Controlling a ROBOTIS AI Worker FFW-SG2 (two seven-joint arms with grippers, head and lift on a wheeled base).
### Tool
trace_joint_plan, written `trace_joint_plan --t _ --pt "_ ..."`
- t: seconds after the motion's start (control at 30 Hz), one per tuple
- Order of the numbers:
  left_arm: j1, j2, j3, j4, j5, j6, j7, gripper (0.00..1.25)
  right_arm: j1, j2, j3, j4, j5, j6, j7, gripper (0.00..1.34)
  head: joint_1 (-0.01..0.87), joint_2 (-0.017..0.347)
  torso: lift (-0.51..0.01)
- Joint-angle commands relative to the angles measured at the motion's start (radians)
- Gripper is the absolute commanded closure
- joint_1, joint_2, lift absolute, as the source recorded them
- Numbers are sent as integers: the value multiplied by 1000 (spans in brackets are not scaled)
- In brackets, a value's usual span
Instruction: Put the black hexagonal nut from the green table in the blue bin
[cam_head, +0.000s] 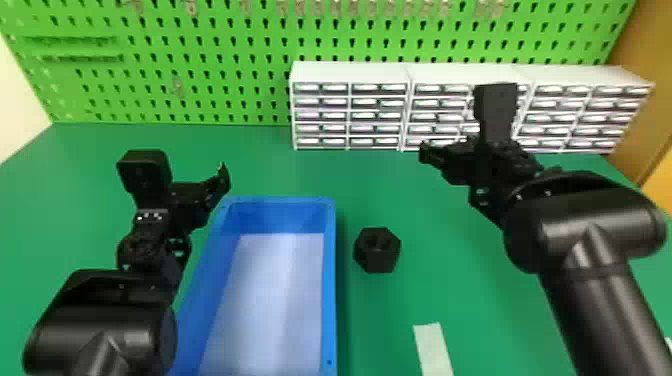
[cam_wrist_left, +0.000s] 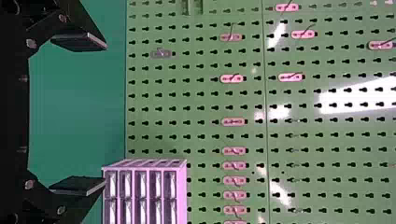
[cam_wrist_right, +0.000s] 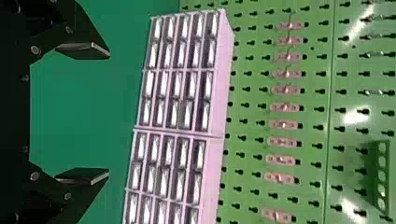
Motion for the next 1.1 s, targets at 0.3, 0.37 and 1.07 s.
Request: trace_joint_plan --t 0.3,0.37,1.07 --pt "-1 0 2 0 0 0 0 248 -127 -36 138 22 -86 244 0 378 686 51 -96" --pt "-1 1 2 0 0 0 0 248 -144 -36 147 38 -103 277 2 378 686 51 -96" --pt "-3 1 5 0 -2 0 0 248 -323 -15 319 281 -106 495 69 380 686 51 -96"
